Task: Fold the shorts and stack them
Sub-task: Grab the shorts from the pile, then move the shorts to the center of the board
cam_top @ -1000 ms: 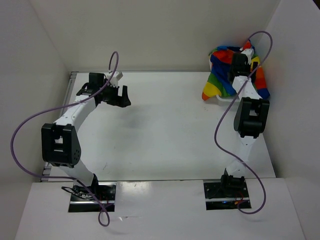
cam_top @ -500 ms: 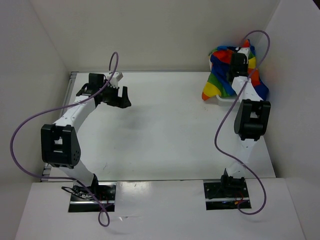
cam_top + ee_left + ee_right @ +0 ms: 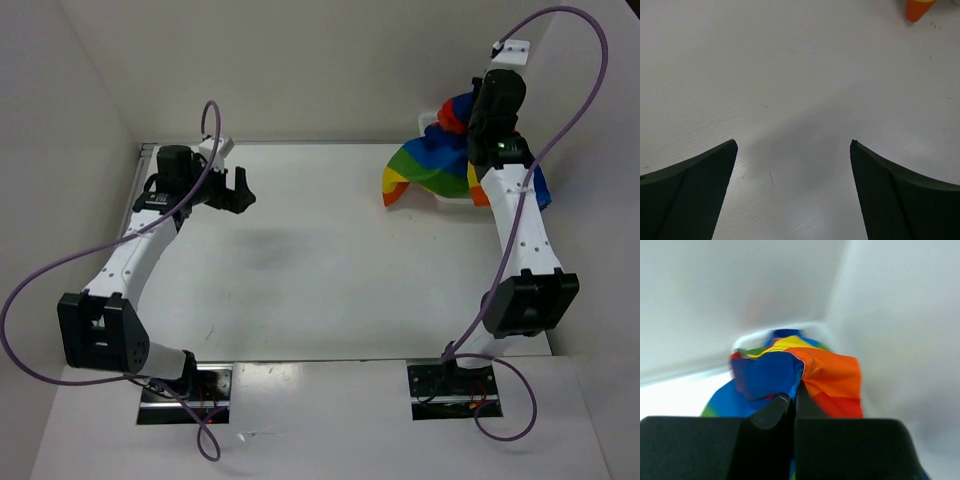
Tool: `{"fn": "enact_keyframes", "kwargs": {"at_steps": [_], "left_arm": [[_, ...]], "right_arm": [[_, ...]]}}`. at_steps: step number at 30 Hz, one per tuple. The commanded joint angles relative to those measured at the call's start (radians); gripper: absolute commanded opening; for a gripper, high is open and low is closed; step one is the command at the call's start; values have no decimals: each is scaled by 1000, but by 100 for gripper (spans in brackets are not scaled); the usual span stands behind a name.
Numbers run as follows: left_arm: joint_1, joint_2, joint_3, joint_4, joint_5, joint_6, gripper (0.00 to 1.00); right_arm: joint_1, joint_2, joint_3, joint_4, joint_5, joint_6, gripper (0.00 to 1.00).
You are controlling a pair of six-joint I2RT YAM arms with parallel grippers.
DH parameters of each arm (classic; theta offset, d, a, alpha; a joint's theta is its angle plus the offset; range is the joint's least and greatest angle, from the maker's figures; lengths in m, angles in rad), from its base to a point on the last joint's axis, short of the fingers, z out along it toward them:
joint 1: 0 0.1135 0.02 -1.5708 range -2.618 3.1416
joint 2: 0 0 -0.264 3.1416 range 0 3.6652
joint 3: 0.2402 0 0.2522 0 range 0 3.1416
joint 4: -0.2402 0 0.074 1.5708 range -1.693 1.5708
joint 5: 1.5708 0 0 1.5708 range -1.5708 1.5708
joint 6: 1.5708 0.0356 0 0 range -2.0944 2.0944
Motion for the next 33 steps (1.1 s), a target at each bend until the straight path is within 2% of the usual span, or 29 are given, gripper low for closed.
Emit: {"fn": "enact_keyframes", "kwargs": {"at_steps": [1,3,5,8,11,13,16,20,21,23,24,25,27,29,30,33], "left_arm": [[-7,-68,-31,40,7,4,100],[-7,-84,-41,40,7,4,100],[-7,-96,-52,40,7,4,100],[-7,-136,-75,49,-13,4,100],[-7,-170,-95,59,-33,4,100],[4,-187,-109,68,-44,4,100],[37,-217,-120,89,-82,4,100],[95,-250,-107,127,-162,4,100],[109,-250,-107,128,-171,4,100],[152,-250,-80,128,-183,4,100],[168,-250,-80,128,-184,4,100],[181,-250,-71,128,-184,4,100],[220,-250,-58,128,-150,4,100],[229,-250,-58,92,-124,4,100],[241,-250,-58,77,-98,4,100],[241,-250,-58,2,-38,4,100]], "right_arm": [[3,-54,-32,-109,-276,103,0],[67,-105,-43,-100,-339,126,0],[115,-116,-43,-65,-339,126,0],[141,-90,95,-65,-301,175,0],[152,-8,381,-42,-301,241,0],[208,65,569,-33,-301,241,0],[255,171,793,-33,-370,337,0],[296,262,880,-74,-416,503,0],[322,272,880,-89,-416,553,3],[353,283,809,-111,-451,600,20],[371,292,783,-137,-471,638,33],[418,292,717,-146,-531,638,66],[475,292,578,-167,-588,627,87],[540,292,474,-181,-670,592,99],[551,279,360,-181,-684,577,99],[551,211,154,-181,-668,447,99]]}}
